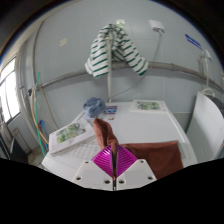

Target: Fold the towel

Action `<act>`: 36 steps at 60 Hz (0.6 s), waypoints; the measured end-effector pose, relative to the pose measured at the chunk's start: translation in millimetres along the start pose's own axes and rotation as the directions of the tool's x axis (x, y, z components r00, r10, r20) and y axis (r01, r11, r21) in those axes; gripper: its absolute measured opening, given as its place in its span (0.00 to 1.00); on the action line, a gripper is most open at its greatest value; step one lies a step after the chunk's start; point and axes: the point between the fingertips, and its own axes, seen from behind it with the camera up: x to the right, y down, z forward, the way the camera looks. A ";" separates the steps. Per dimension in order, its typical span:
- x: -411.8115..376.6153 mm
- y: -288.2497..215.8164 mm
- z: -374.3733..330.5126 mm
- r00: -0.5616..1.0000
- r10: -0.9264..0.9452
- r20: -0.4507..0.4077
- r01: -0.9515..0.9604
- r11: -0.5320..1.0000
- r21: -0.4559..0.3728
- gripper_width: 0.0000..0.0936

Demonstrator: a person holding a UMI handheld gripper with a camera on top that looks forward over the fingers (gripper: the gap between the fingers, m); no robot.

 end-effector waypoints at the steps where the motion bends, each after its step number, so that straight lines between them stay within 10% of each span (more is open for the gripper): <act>1: 10.8 -0.8 -4.0 1.000 0.014 -0.016 -0.014 1.000 0.001 0.02; 15: 149.0 59.4 -15.5 0.956 0.043 -0.291 -0.081 0.990 -0.119 0.04; 25: 156.8 59.7 -16.1 0.951 0.025 -0.309 -0.064 0.991 -0.115 0.06; 36: 167.8 41.2 -58.4 0.905 -0.019 -0.426 -0.024 0.995 -0.095 0.84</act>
